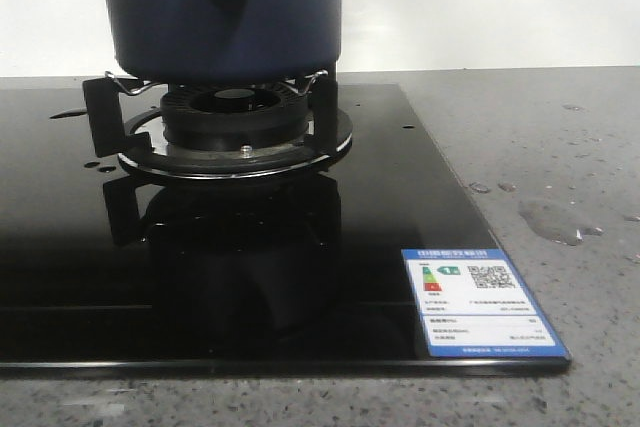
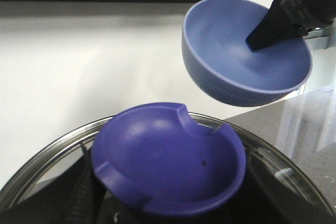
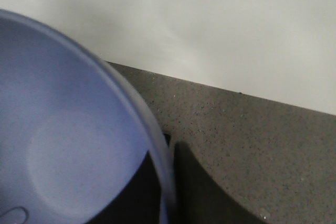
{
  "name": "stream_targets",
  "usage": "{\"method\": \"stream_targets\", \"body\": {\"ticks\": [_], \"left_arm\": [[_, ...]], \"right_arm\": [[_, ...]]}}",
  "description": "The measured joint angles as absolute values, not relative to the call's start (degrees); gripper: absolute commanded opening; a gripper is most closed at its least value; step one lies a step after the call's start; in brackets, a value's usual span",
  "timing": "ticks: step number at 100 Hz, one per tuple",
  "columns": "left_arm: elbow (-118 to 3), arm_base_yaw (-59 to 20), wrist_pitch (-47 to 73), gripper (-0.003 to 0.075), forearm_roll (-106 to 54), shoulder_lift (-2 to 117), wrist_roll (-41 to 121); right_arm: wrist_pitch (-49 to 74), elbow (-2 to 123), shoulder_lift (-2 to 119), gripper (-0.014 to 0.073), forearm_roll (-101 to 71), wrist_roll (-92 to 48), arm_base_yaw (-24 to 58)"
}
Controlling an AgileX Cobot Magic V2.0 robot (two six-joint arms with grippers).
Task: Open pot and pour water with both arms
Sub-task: 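Tilt the bowl over the open pot with the right gripper to pour, then lower the bowl back onto the counter and open the right gripper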
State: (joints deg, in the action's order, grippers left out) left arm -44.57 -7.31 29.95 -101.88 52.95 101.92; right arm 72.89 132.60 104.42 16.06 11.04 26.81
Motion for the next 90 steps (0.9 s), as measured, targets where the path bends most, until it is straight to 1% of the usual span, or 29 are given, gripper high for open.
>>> {"method": "stream_targets", "body": {"ticks": [10, 22, 34, 44, 66, 76, 90], "left_arm": [[-48.0, -8.2, 31.6, 0.019, -100.8, 56.4, 101.9], [-52.5, -11.7, 32.0, 0.019, -96.5, 60.8, 101.9], [-56.5, -14.4, 32.9, 0.019, -95.0, 64.8, 101.9], [-58.8, -15.1, 33.8, 0.019, -95.0, 67.4, 101.9], [-61.1, -15.2, 35.3, 0.019, -97.1, 72.8, 101.9], [-61.3, -15.2, 36.8, 0.019, -98.0, 75.1, 101.9], [-61.3, -15.3, 37.5, 0.019, -98.2, 77.2, 102.8]], "right_arm": [[73.1, 130.1, 101.4, -0.0069, 10.4, 9.7, 22.7], [73.1, 123.1, 96.6, -0.0069, 8.5, 8.3, 20.1], [73.1, 111.8, 90.1, -0.0069, 7.6, 7.8, 17.5], [73.0, 101.6, 83.8, -0.0069, 7.1, 7.4, 14.4], [69.4, 79.5, 70.8, -0.0069, 3.2, 5.8, 3.5], [66.9, 70.7, 68.4, -0.0069, -1.0, 2.7, -1.2], [62.5, 62.0, 68.5, -0.0069, -6.8, -1.4, -6.1]]}}
